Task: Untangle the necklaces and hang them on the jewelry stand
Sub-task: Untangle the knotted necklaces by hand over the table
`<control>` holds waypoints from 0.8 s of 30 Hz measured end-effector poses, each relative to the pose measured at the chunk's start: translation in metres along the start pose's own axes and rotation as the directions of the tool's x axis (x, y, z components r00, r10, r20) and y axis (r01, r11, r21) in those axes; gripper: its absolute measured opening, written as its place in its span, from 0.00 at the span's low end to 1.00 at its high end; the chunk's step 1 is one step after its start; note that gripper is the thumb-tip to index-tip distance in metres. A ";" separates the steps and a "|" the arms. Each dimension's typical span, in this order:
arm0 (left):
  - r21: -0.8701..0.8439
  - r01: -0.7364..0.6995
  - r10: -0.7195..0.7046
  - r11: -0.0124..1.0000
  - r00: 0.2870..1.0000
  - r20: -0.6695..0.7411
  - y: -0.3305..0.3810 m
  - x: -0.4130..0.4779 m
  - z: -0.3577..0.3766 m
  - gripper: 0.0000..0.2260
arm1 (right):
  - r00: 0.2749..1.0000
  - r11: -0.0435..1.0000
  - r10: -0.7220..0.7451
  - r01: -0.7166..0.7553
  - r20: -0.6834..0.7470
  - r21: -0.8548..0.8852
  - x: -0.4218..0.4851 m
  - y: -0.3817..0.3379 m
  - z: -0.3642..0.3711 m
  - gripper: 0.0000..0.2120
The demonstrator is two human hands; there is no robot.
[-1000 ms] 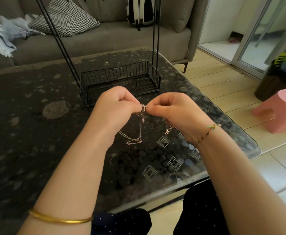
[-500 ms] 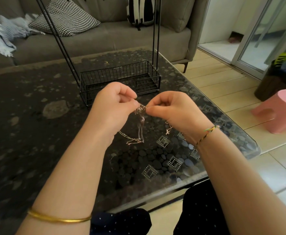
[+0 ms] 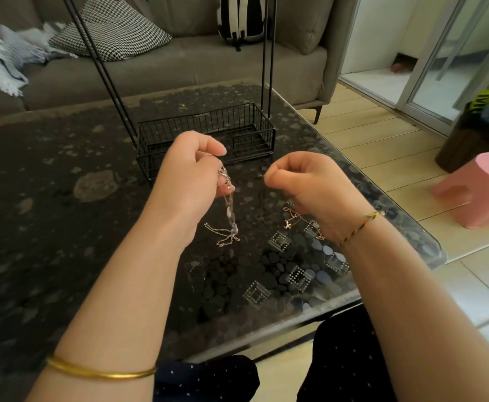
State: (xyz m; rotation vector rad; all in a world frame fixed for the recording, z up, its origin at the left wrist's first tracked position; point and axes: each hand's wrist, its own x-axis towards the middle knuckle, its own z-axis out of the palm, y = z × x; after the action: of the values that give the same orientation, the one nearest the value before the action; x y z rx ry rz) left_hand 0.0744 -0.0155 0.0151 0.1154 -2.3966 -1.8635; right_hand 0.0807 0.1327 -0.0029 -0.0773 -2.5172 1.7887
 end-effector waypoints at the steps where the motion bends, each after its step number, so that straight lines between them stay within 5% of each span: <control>1: -0.010 0.009 -0.009 1.000 1.000 0.000 0.000 0.000 0.000 0.12 | 1.000 1.000 -0.001 0.001 -0.005 0.003 0.000 0.000 -0.001 0.05; 11: -0.001 0.060 -0.060 0.998 0.998 0.011 -0.004 0.004 -0.003 0.11 | 0.999 1.000 0.009 -0.009 -0.035 0.006 0.001 0.004 -0.005 0.05; 19: 0.239 0.039 -0.061 0.970 0.994 0.088 -0.013 0.006 -0.003 0.09 | 1.000 0.999 0.000 0.001 -0.017 0.044 0.014 0.005 -0.015 0.06; 24: 0.619 -0.031 -0.075 0.785 0.987 0.145 -0.029 0.010 0.004 0.08 | 1.000 0.995 0.014 -0.016 0.023 0.102 0.012 0.004 -0.017 0.05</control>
State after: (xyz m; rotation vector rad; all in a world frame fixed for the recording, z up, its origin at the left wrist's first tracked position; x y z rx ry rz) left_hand 0.0637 -0.0200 -0.0141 0.0392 -3.0390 -1.0342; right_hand 0.0696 0.1512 -0.0013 -0.0722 -2.4410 1.9314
